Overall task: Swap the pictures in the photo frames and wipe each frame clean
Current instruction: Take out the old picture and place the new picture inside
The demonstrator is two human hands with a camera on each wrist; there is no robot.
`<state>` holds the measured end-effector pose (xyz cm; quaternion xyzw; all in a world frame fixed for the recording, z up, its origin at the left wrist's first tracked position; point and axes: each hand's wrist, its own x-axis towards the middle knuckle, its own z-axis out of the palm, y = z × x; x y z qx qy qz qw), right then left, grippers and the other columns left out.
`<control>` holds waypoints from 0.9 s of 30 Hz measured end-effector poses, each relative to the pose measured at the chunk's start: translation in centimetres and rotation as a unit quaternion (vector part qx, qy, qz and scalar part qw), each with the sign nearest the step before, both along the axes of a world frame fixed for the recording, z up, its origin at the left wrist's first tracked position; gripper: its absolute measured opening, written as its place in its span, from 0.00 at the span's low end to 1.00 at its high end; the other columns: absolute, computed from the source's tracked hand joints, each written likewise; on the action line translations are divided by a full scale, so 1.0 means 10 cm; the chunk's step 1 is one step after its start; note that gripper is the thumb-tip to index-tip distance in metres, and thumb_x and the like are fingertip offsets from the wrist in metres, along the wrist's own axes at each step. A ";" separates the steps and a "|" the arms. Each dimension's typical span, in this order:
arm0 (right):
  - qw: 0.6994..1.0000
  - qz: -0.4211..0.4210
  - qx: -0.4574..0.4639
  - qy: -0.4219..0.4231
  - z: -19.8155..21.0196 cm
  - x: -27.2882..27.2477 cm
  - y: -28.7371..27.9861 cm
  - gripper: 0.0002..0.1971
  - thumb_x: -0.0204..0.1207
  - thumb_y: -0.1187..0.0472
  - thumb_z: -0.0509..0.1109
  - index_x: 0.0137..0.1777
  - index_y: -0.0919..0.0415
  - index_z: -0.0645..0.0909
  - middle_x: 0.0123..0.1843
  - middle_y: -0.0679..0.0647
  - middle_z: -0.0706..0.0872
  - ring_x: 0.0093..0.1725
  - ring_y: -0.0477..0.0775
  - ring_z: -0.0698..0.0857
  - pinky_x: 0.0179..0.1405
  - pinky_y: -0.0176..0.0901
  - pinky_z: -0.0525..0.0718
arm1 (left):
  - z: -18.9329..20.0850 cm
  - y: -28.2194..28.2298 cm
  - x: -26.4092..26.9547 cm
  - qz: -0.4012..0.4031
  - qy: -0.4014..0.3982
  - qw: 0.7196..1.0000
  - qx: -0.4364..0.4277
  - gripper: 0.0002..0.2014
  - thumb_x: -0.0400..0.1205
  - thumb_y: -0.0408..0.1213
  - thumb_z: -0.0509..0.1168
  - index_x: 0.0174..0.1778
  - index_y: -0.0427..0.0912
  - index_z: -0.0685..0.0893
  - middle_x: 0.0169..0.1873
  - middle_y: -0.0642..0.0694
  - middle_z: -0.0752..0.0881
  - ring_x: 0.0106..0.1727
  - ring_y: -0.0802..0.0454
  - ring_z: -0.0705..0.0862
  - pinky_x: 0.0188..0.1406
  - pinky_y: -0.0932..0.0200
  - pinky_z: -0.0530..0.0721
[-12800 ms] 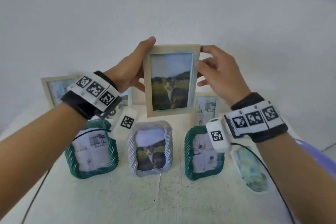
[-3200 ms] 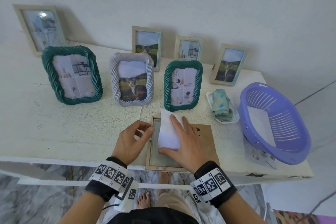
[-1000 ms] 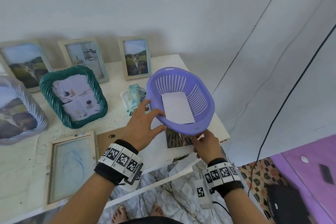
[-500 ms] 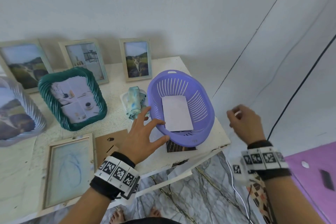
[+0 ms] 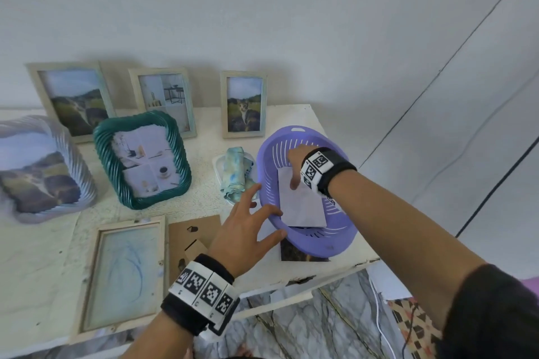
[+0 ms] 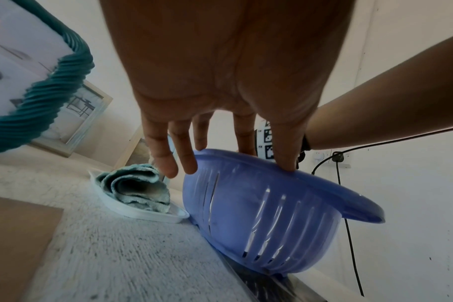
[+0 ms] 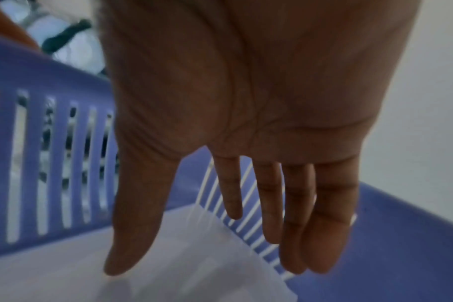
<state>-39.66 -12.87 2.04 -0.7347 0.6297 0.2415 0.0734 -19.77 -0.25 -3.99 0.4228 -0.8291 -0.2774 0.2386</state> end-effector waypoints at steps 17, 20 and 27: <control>0.995 -0.068 -0.061 -0.041 0.29 -0.01 0.01 0.16 0.80 0.63 0.63 0.67 0.55 0.73 0.65 0.59 0.81 0.62 0.64 0.81 0.60 0.52 0.77 | 0.02 -0.04 0.12 -0.009 0.036 0.999 0.023 0.29 0.79 0.67 0.54 0.73 0.57 0.74 0.81 0.50 0.59 0.70 0.50 0.75 0.66 0.48 0.80; 0.974 -0.114 -0.101 -0.167 0.71 -0.05 0.17 0.14 0.78 0.67 0.60 0.59 0.52 0.78 0.59 0.58 0.82 0.50 0.60 0.80 0.48 0.45 0.77 | 0.17 -0.11 0.29 0.018 0.091 0.995 0.029 0.26 0.80 0.61 0.59 0.71 0.53 0.78 0.75 0.49 0.71 0.72 0.55 0.74 0.69 0.52 0.79; 0.894 -0.046 -0.239 -0.376 1.48 0.45 0.81 0.11 0.79 0.65 0.64 0.56 0.49 0.81 0.37 0.45 0.80 0.38 0.43 0.79 0.45 0.36 0.77 | 0.70 -0.19 0.74 0.076 0.246 0.963 0.075 0.18 0.83 0.46 0.67 0.69 0.51 0.80 0.61 0.56 0.84 0.58 0.66 0.83 0.55 0.67 0.83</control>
